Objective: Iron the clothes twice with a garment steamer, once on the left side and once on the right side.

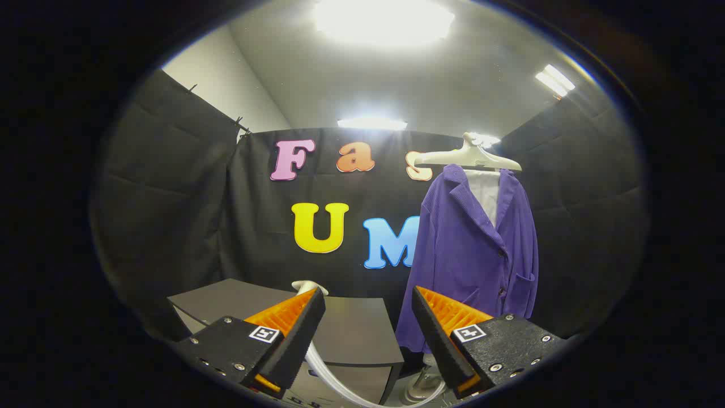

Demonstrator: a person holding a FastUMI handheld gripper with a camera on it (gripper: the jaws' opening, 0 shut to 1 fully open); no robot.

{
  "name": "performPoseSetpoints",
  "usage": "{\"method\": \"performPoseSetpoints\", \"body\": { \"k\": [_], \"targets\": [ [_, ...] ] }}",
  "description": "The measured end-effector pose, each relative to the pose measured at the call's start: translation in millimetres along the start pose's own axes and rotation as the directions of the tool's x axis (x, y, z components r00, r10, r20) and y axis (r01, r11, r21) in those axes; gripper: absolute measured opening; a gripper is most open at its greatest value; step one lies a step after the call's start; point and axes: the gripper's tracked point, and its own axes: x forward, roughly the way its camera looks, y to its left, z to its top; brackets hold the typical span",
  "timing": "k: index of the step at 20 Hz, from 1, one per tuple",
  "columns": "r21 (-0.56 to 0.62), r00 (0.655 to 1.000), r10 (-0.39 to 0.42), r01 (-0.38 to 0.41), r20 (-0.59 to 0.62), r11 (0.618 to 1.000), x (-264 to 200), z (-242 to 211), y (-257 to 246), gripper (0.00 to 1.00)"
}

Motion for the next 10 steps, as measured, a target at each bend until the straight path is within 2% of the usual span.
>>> {"method": "performPoseSetpoints", "body": {
  "k": [5, 10],
  "targets": [
    [-0.058, 0.998, 0.046, -0.048, -0.041, 0.997, -9.2, 10.3, -8.4, 0.95],
    [-0.040, 0.995, 0.094, -0.096, -0.046, 0.995, -22.2, 28.5, -20.9, 0.95]
  ]
}}
